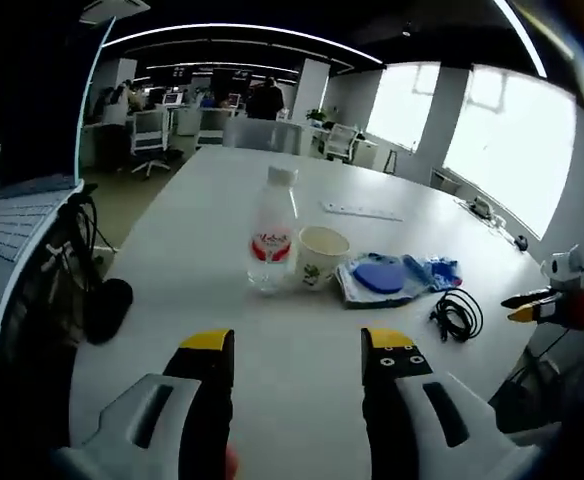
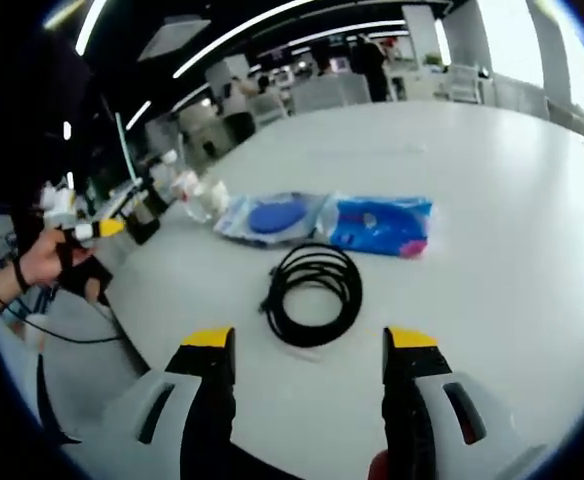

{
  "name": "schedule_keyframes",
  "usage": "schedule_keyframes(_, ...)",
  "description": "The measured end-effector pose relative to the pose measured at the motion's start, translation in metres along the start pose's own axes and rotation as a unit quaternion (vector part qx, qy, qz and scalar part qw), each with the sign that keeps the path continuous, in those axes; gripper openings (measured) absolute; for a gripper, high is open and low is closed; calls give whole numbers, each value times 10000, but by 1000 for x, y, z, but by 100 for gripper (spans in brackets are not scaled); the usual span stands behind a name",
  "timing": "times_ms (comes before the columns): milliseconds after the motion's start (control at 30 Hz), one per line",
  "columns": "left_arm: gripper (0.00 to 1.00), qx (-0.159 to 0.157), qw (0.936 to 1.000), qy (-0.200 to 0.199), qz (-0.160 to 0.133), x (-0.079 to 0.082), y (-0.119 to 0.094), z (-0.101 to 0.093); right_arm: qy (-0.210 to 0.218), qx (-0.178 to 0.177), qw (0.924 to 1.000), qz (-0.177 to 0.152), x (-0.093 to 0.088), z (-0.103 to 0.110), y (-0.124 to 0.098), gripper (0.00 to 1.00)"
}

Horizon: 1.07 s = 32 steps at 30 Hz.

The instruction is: Arrange the tabletop items into an orderly group along one side of the table until the central work area is clear of visible clutter.

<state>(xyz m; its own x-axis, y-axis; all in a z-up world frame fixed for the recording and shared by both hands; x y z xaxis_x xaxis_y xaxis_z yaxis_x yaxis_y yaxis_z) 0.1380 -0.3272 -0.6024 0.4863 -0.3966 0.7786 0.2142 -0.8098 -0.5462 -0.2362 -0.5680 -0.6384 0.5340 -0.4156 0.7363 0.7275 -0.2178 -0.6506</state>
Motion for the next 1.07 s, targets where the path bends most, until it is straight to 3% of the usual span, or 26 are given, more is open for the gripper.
schedule_keyframes(267,51,-8,9983,541,198,-19,-13,-7,-196,120,9997,98,1,5,1,58)
schedule_keyframes(700,52,-36,9988,453,201,-30,-20,-12,-465,398,9977,306,-3,21,10,58)
schedule_keyframes(1067,52,-37,9991,355,217,-35,-22,-15,-382,465,9976,345,-4,25,11,58)
Point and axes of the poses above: the point that each gripper's makers call its tool centre point, and the gripper's own axes: y roughly forward along the fingers, z roughly to its left, x roughly out of its top, the point moved 8 cm from there along -y, roughly backward along the fingers, and after that the axes turned 8 degrees about -y, right-handed, at the moved point
